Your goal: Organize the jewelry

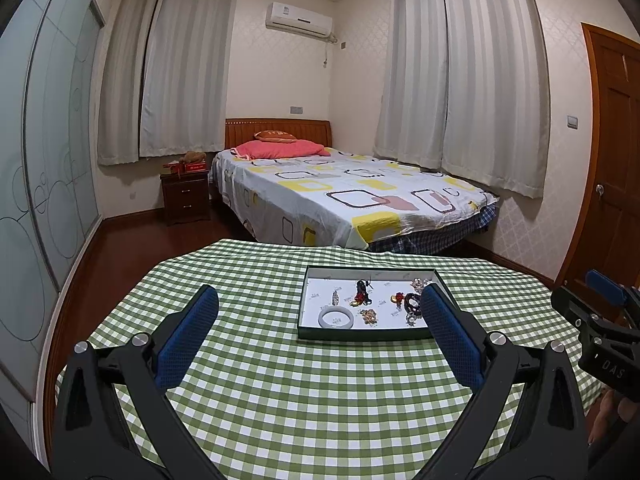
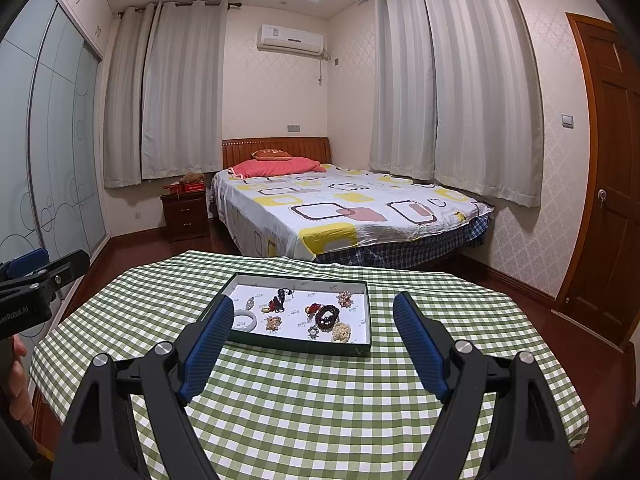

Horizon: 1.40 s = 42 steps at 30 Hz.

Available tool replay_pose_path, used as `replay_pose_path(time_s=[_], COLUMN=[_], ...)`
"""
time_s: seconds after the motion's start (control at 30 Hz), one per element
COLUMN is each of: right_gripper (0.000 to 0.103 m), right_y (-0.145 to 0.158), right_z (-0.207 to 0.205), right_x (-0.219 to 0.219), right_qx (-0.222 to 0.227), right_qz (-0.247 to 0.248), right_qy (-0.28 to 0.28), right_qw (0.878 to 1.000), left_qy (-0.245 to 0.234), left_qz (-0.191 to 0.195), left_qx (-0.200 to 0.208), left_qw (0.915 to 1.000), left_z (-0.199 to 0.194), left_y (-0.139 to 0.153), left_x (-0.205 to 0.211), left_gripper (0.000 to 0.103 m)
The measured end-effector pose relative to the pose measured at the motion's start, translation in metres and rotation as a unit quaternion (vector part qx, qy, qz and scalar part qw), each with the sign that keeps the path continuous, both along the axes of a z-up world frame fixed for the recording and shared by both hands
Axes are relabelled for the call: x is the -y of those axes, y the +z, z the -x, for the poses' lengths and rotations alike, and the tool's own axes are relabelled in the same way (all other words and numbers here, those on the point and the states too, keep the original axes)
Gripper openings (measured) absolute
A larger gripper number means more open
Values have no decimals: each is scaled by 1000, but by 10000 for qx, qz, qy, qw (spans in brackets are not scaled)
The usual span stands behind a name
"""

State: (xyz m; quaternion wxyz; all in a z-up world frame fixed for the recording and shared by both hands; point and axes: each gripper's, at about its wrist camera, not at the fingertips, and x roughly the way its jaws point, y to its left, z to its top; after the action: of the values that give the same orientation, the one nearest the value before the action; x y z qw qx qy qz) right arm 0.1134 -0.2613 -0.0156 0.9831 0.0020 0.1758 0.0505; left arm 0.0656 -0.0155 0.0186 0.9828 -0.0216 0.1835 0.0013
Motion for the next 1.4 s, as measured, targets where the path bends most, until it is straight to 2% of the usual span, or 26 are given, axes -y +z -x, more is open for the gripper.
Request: replay_pose_path(time_s=[0.77,1.1,1.23,1.33,1.4], right_gripper=[79,79,79,79,79], right_y=[-5,-6,-8,-10,-11], right_z=[-1,-1,-1,-1,-1], right_x=[-2,-5,-5,-5,-6], right_qx=[-45,-78,-111,-143,-155], right_qz=[-3,2,-1,-7,-6], right_qy=[22,39,50,61,69], right_qw=[10000,10000,9999,9999,9999], left_qy=[41,-3,-113,35,52], left_qz=[-29,-236,-67,59,29], left_qx=[-15,-11,-2,44,-80], left_qw=[10000,9997,9999,10000,10000], left_z=[-1,-1,-2,-3,-6], left_y=[-3,-3,-6,-8,-10], left_x=[1,7,5,1,-1], left_gripper=[98,99,99,99,99])
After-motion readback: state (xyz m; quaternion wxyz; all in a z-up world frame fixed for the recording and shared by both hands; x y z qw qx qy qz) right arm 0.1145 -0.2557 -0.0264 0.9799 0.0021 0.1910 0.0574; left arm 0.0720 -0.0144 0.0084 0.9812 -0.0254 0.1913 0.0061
